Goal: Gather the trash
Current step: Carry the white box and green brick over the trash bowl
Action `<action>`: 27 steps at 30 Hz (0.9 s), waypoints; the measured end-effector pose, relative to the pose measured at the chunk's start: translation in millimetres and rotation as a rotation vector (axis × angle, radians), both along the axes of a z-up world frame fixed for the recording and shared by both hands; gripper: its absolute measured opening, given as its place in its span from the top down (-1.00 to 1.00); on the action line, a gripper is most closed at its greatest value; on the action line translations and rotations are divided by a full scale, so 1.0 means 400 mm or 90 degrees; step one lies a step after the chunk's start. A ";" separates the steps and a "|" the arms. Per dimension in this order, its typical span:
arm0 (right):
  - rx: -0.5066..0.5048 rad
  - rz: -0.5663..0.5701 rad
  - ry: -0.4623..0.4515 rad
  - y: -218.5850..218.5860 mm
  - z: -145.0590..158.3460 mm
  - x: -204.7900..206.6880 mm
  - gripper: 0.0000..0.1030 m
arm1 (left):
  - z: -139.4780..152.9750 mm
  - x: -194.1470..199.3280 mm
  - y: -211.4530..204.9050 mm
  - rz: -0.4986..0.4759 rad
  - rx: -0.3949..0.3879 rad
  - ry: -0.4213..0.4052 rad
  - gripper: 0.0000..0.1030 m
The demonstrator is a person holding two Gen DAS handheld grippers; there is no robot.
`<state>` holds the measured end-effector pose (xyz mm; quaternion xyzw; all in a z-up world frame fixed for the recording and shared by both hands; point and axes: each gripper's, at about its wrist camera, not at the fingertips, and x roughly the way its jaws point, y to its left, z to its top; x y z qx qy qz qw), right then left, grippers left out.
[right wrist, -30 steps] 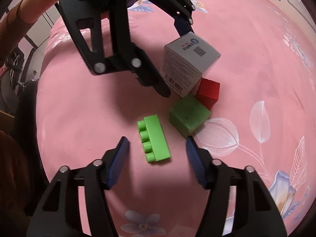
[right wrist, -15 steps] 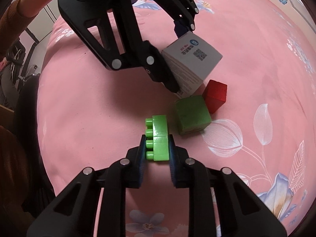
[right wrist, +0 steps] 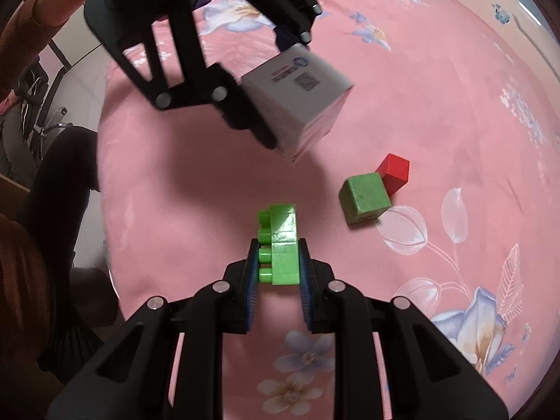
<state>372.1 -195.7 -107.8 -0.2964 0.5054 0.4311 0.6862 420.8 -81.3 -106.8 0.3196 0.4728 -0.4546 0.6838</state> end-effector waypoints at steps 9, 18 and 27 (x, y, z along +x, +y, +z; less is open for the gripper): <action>-0.005 0.004 -0.023 -0.011 0.064 -0.072 0.58 | 0.062 -0.155 -0.005 -0.015 0.001 -0.019 0.12; -0.001 0.019 -0.051 0.015 0.079 -0.187 0.58 | 0.099 -0.299 0.007 -0.025 0.002 -0.032 0.12; -0.002 0.041 -0.067 0.052 0.096 -0.366 0.58 | 0.100 -0.434 0.004 -0.049 0.012 -0.038 0.12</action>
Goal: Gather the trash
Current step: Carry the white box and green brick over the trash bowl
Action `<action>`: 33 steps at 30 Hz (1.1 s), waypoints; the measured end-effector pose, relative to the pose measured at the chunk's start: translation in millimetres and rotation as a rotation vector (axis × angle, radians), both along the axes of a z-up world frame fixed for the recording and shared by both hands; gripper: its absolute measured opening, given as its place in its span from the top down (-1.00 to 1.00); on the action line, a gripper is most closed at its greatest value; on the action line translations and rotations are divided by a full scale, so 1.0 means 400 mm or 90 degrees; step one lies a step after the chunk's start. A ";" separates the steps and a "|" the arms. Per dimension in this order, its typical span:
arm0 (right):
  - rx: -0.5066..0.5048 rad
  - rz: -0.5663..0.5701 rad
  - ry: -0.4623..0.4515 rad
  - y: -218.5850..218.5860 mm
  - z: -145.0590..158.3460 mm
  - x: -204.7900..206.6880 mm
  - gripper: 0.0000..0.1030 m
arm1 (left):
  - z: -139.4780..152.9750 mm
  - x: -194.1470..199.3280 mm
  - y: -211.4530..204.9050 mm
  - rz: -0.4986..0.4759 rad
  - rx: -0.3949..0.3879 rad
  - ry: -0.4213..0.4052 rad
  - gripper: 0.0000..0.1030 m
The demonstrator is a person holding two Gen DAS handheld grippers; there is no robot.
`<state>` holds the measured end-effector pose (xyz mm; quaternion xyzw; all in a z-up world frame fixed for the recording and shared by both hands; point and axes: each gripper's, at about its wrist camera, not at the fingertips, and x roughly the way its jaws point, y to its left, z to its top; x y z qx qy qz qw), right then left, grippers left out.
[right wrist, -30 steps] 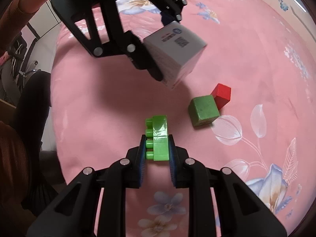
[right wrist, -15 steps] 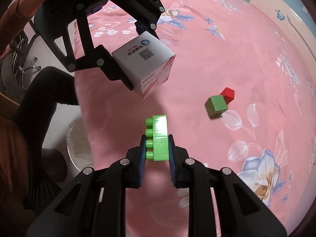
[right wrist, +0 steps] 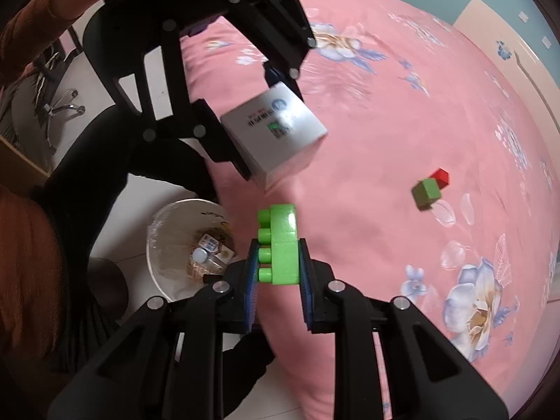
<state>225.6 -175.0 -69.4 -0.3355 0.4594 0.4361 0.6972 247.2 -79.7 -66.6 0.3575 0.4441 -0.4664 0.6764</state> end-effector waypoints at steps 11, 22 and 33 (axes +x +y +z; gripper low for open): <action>-0.010 0.032 0.004 0.049 -0.026 -0.135 0.58 | -0.044 -0.127 0.027 -0.026 0.011 0.004 0.12; -0.018 0.058 0.036 0.087 -0.117 -0.216 0.58 | -0.137 -0.196 0.060 -0.029 0.029 0.033 0.12; -0.031 0.081 0.060 0.116 -0.201 -0.255 0.58 | -0.226 -0.243 0.068 -0.035 0.037 0.066 0.12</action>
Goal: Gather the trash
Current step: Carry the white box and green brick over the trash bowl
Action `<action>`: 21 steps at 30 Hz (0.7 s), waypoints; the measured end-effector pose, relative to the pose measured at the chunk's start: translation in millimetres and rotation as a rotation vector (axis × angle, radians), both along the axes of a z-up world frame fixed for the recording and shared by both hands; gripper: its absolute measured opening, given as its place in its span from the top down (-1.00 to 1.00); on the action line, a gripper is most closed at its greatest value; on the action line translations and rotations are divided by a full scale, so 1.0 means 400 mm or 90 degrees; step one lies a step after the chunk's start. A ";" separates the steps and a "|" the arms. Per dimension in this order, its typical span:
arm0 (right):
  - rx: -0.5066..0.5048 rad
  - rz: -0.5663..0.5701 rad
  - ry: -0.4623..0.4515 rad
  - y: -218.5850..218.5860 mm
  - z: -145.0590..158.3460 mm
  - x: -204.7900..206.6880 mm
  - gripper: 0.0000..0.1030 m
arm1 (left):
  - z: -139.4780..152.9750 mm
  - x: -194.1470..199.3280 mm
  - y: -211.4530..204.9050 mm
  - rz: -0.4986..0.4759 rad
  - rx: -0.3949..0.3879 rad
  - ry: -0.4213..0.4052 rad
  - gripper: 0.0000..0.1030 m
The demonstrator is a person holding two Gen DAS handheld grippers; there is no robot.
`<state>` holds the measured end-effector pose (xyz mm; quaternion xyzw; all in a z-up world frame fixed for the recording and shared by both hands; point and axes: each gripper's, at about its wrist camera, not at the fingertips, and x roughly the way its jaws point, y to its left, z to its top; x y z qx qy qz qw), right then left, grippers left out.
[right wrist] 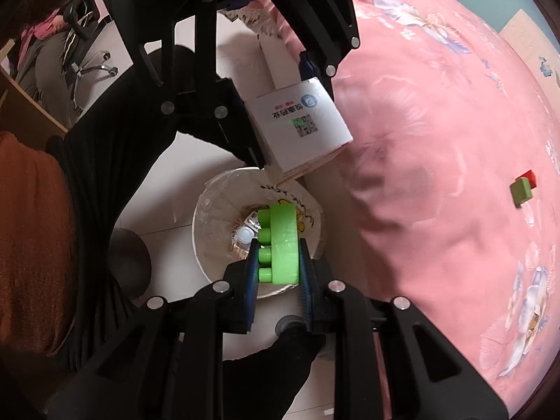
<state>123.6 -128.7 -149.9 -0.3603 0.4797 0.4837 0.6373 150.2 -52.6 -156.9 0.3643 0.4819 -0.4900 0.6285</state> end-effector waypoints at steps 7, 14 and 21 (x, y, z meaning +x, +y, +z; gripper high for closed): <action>-0.007 0.012 0.021 0.018 -0.071 -0.026 0.58 | -0.075 -0.020 0.003 0.000 0.003 0.035 0.12; -0.014 0.018 0.044 0.042 -0.132 -0.034 0.58 | -0.142 -0.036 0.004 0.001 0.015 0.063 0.12; -0.014 0.014 0.064 0.052 -0.175 -0.027 0.58 | -0.185 -0.032 0.007 0.007 0.018 0.085 0.12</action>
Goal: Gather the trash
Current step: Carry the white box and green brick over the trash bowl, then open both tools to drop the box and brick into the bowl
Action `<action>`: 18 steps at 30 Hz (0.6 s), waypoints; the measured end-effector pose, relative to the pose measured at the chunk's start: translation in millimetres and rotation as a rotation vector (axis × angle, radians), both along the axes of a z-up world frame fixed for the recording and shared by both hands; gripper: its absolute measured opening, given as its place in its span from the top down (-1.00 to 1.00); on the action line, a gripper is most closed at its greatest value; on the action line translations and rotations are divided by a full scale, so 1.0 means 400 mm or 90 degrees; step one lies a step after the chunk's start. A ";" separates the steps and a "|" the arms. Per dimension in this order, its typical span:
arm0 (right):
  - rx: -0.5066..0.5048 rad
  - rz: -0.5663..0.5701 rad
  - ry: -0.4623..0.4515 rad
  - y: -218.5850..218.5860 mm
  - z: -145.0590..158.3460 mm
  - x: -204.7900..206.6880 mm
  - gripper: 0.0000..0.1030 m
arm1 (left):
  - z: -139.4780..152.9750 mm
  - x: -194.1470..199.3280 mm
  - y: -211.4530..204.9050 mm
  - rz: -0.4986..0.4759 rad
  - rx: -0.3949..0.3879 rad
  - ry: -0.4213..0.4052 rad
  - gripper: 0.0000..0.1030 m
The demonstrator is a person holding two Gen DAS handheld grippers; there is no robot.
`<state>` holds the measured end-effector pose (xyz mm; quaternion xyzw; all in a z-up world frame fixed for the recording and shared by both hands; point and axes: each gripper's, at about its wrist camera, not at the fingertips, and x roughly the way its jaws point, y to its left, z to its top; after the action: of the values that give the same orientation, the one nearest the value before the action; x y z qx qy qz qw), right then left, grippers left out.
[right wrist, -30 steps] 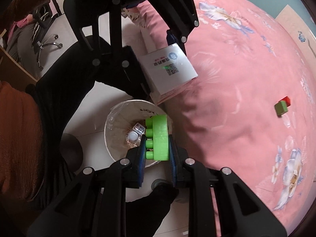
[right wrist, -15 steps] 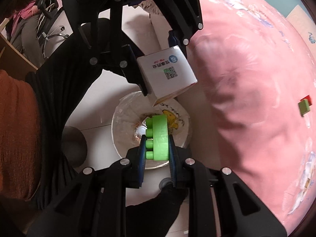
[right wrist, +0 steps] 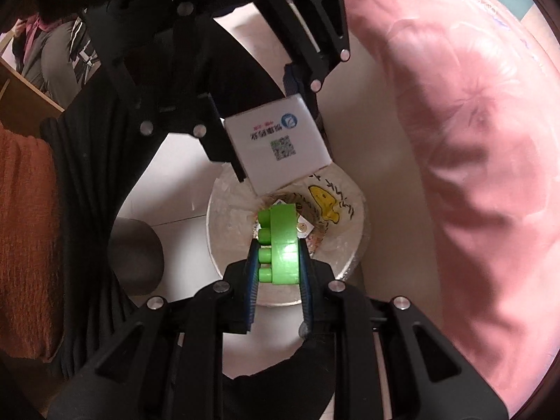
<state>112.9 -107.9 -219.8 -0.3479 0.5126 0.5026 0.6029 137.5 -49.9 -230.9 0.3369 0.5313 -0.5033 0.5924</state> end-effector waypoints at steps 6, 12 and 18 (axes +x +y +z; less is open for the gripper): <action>0.000 -0.004 0.014 0.000 -0.027 0.011 0.58 | -0.045 0.001 0.024 0.019 0.000 0.018 0.12; -0.001 -0.002 0.024 -0.003 -0.043 0.023 0.58 | -0.076 -0.005 0.035 0.027 0.004 0.031 0.12; -0.004 -0.002 0.027 -0.004 -0.058 0.035 0.58 | -0.096 -0.002 0.050 0.035 0.004 0.035 0.12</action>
<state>127.0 -109.4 -242.8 -0.3381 0.5275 0.5076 0.5914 136.7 -29.7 -269.2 0.3102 0.5581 -0.4943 0.5899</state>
